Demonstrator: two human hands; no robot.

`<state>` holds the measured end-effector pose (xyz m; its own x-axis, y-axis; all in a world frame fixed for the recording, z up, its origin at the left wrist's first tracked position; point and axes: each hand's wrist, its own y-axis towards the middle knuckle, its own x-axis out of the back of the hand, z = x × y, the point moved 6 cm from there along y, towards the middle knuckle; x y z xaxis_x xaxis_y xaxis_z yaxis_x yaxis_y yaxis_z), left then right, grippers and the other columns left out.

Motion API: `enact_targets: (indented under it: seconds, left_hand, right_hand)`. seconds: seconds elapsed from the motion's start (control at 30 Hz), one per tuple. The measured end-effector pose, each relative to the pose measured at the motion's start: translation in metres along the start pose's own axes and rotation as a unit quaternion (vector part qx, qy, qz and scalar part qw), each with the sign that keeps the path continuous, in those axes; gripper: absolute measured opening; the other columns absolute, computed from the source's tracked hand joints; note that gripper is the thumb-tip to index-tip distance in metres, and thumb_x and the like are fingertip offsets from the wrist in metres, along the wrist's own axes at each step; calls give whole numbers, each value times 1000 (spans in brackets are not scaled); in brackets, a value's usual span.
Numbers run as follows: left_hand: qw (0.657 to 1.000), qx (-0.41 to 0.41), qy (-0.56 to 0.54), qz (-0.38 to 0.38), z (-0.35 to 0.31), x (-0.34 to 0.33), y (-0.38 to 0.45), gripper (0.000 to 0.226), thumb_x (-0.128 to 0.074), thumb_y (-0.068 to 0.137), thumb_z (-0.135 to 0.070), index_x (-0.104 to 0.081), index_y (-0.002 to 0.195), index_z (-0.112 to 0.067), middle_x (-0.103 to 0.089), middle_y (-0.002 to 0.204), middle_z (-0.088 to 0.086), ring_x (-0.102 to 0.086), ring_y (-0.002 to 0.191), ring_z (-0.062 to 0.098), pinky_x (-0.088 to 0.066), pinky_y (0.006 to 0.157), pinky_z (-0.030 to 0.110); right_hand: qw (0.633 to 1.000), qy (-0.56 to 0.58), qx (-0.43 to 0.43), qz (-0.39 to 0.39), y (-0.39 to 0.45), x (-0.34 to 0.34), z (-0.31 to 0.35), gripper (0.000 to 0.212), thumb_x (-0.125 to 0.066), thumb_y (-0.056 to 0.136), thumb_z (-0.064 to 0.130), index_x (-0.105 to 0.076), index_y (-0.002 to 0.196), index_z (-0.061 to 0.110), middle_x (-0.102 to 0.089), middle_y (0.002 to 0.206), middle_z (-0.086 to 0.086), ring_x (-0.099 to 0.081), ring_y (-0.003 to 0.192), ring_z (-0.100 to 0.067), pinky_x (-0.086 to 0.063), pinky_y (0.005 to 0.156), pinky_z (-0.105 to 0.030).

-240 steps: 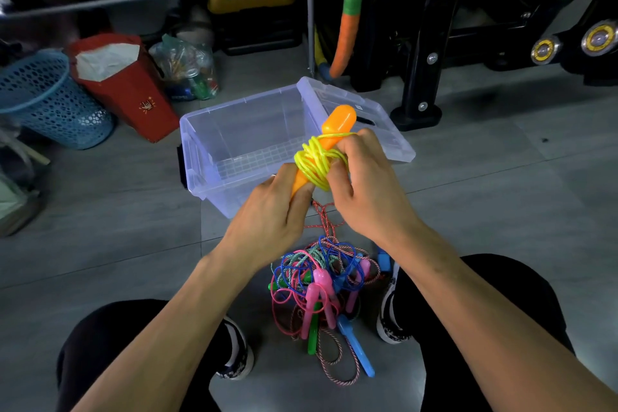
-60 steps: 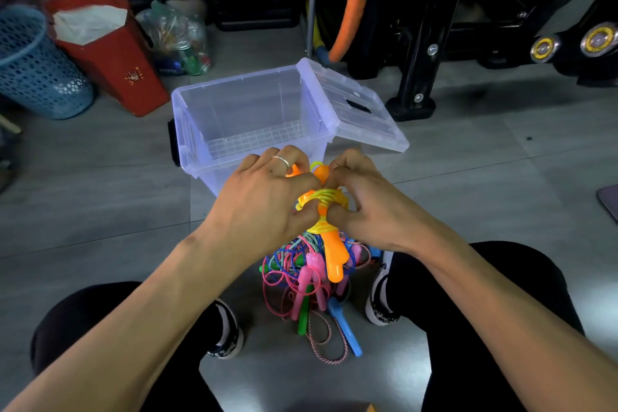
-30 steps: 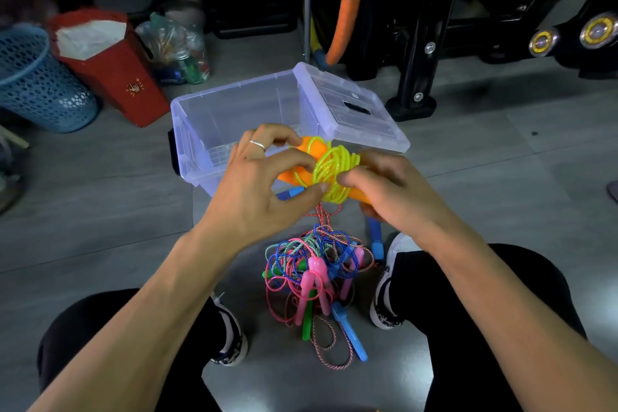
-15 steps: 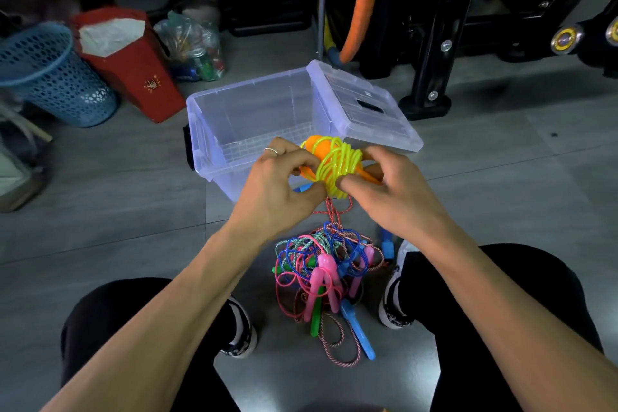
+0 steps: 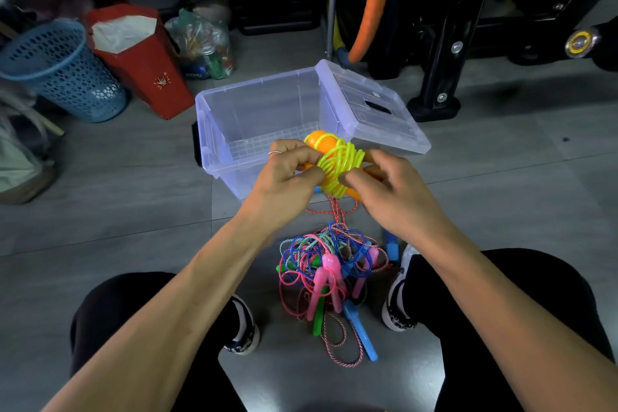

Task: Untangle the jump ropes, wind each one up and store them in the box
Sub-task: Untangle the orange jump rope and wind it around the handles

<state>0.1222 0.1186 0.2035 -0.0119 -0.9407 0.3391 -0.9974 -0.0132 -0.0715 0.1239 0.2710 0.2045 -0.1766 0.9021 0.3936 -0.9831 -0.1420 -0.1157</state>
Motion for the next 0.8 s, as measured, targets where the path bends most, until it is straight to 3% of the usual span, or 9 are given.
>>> enact_targets:
  seconds: [0.23,0.47,0.63,0.8]
  left_hand:
    - [998,35,-50,21,1,2,-9,13,-73,79,-5,-70,79,-18,-46,105,-3,-48,96,9,-41,91,24]
    - [997,11,-78,9,-2,5,-12,21,-72,79,0,-65,75,-19,-42,104,-4,-46,95,0,-32,76,-2]
    - [997,-77,19,-10,-6,5,-13,7,-71,85,-8,-69,86,-15,-49,105,6,-45,94,-1,-31,84,4]
    - [973,-164,121,-110,-12,5,-18,8,-68,87,-14,-72,93,-11,-45,96,-11,-49,82,-1,-35,76,3]
  right_hand:
    - [1000,12,-3,21,3,-1,-3,7,-63,85,29,-66,83,23,-51,52,6,-46,51,-13,-37,54,-33]
    - [999,42,-6,31,2,-5,2,12,-63,87,27,-68,78,21,-45,51,10,-41,51,-8,-34,55,-30]
    - [998,30,-30,36,1,-4,0,25,-58,87,34,-60,72,15,-40,54,3,-42,54,-13,-34,57,-34]
    - [1000,15,-13,15,0,-6,6,32,-54,90,29,-51,72,3,-34,53,0,-35,52,-17,-28,54,-33]
